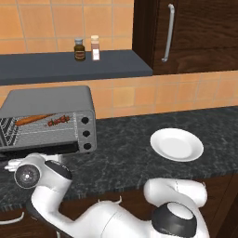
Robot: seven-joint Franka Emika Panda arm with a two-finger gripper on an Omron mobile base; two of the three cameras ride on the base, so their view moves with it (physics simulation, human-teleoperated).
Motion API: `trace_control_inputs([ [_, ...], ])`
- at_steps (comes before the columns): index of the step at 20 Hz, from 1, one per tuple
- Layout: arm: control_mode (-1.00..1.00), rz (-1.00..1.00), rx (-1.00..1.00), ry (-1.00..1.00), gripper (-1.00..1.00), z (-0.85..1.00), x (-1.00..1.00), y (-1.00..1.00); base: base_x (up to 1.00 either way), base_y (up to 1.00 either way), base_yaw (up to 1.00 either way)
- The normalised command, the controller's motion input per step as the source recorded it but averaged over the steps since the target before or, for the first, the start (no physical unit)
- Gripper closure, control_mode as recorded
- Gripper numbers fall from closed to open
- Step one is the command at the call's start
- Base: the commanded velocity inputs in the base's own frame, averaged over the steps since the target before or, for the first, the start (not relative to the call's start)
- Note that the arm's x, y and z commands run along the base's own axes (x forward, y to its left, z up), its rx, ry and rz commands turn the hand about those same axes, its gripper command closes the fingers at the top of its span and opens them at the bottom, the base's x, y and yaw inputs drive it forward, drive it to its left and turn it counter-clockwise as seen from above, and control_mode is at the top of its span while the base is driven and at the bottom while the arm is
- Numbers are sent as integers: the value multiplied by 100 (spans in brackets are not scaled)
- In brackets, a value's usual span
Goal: Pick up the kebab skewer and baguette bread, and place them inside the toaster oven. Close the toaster oven door and start by setting the timer.
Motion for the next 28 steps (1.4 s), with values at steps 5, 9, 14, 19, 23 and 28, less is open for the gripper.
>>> trace_control_inputs([
  [5, -100, 0, 0, 9, -100, -89, 95, 7, 0, 0, 0],
  [9, -100, 0, 0, -20, -100, -5, 62, 0, 0, 0, 0],
  [14, -100, 0, 0, -16, -100, 23, 69, 0, 0, 0, 0],
  [19, -100, -1, 0, -1, -100, 33, 66, 0, 0, 0, 0],
  [23, -100, 0, 0, 0, -100, 9, 22, 0, 0, 0, 0],
  [28, -100, -1, 0, 0, -100, 4, -40, -43, 0, 0, 0],
])
